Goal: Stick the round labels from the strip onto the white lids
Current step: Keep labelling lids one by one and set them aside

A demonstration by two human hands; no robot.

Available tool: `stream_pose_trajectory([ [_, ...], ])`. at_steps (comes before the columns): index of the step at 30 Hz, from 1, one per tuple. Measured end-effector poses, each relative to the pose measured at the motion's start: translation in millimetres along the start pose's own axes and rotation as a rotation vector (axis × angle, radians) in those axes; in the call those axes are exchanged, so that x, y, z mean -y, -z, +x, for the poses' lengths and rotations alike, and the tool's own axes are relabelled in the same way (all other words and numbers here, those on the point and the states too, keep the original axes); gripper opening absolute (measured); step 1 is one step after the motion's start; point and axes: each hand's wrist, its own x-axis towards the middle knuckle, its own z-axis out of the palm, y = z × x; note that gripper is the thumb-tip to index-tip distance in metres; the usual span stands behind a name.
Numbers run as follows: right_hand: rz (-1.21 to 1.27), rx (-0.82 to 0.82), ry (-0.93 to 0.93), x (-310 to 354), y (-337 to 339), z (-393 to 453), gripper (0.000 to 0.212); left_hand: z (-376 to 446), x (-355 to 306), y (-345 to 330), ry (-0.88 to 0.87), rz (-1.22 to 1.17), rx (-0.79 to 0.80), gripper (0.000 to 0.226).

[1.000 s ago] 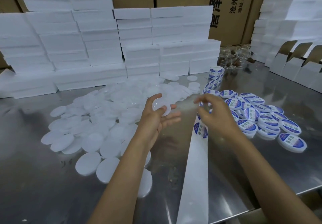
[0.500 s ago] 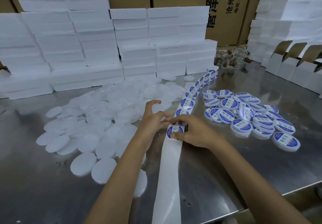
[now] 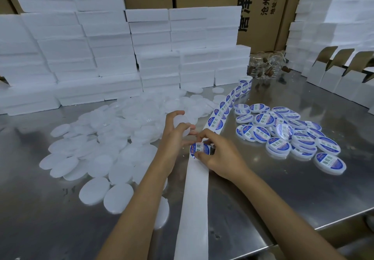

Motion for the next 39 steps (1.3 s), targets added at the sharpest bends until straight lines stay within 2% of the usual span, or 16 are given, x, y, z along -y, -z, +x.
stream_pose_trajectory([
  [6, -0.161, -0.107, 0.078, 3, -1, -1, 0.026, -1, 4, 0, 0.039, -0.020, 0.044, 0.018],
  [9, -0.122, -0.155, 0.058, 9, 0, -2, 0.024, -2, 6, -1, 0.083, -0.021, 0.070, 0.011],
  [14, 0.509, -0.223, -0.118, 20, 11, 4, 0.027, -2, 5, 1, 0.175, -0.129, 0.136, 0.027],
  [19, 0.732, -0.276, -0.189, 31, 14, 21, 0.026, -4, -1, 6, 0.217, -0.489, 0.195, 0.029],
  [22, 0.731, -0.277, -0.149, 39, 0, 23, 0.026, -5, -4, 6, 0.210, -0.624, 0.215, 0.026],
  [27, 0.686, -0.268, -0.119, 38, -4, 23, 0.026, -3, -3, 2, 0.223, -0.649, 0.178, 0.022],
  [32, 0.607, -0.264, -0.103, 33, -7, 24, 0.032, -4, -1, -2, 0.231, -0.612, 0.147, 0.046],
  [39, 0.540, -0.286, -0.112, 28, -10, 25, 0.034, -7, -2, -5, 0.231, -0.564, 0.140, 0.049],
])
